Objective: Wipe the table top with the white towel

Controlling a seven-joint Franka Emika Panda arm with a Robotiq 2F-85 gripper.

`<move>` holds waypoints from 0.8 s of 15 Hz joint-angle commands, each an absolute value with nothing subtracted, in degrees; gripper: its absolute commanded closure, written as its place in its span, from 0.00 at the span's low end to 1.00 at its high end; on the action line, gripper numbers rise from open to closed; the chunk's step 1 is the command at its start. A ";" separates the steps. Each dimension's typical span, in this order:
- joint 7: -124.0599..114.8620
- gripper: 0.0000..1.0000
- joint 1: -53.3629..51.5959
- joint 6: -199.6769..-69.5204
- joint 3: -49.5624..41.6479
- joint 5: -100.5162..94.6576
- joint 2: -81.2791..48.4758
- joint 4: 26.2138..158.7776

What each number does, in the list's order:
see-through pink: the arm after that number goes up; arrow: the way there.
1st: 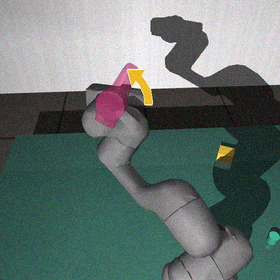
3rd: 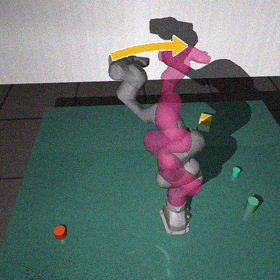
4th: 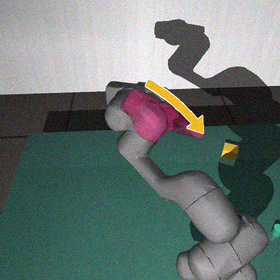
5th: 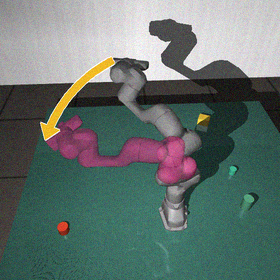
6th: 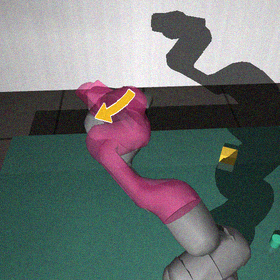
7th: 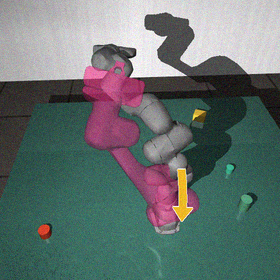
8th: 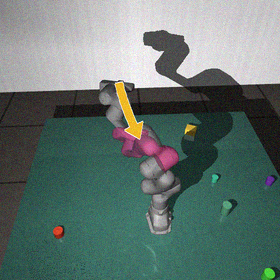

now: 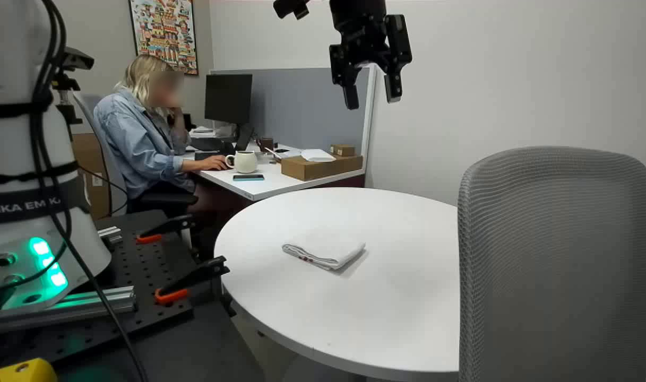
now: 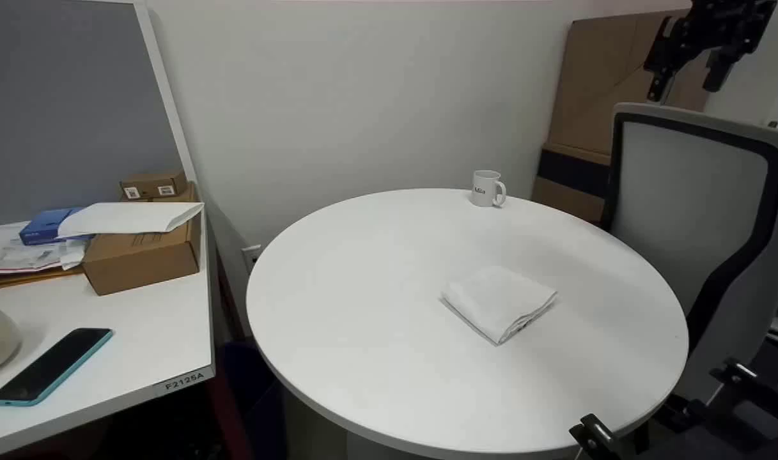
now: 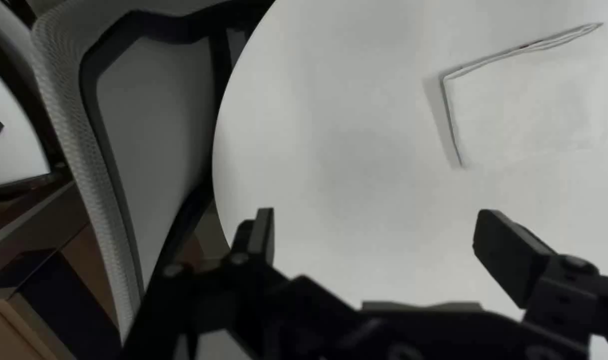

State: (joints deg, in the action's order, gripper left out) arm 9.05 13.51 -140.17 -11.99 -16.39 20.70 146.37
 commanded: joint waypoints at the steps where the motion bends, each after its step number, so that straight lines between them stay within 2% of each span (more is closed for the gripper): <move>1: 9.16 0.00 13.69 -140.05 -11.81 -16.25 20.70 146.29; 5: 7.86 0.00 13.32 -139.73 -9.04 -19.79 18.37 146.24; 12: -3.01 0.00 9.91 -143.25 -1.23 -26.50 6.25 144.09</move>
State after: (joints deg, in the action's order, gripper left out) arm 3.07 11.16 -140.71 -3.33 -22.69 12.50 146.47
